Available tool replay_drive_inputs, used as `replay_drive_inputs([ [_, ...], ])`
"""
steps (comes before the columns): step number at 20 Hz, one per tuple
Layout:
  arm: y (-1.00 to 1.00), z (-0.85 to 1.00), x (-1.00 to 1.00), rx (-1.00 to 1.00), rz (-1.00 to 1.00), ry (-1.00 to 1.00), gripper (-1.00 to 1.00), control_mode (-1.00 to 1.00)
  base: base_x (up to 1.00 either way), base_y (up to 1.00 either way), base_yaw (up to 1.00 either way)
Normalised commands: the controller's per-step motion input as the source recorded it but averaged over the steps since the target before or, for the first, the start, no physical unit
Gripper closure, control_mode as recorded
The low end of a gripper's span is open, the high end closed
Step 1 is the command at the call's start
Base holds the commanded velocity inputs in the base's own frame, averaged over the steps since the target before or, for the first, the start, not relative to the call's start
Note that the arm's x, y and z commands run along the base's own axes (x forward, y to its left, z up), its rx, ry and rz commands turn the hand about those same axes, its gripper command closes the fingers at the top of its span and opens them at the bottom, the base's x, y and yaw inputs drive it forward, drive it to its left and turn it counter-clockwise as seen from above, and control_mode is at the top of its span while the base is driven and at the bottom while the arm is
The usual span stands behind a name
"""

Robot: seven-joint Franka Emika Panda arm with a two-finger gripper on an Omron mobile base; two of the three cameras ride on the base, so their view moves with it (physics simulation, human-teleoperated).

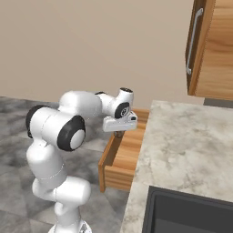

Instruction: Pick up the metallic utensils from the counter and place them in the open drawer. Make sure not to pick up any wooden utensils.

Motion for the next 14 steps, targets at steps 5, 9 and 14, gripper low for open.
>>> replay_drive_inputs([
  [5,-0.17,-0.80,0.62,0.00,-0.04,-0.02,1.00,-1.00,0.00,0.00,0.00],
  [9,-0.19,-0.51,0.67,0.11,-0.10,-0.01,1.00,-1.00,0.00,0.00,0.00],
  [14,-0.19,-0.19,0.53,0.17,-0.12,-0.01,1.00,-1.00,0.00,0.00,0.00],
])
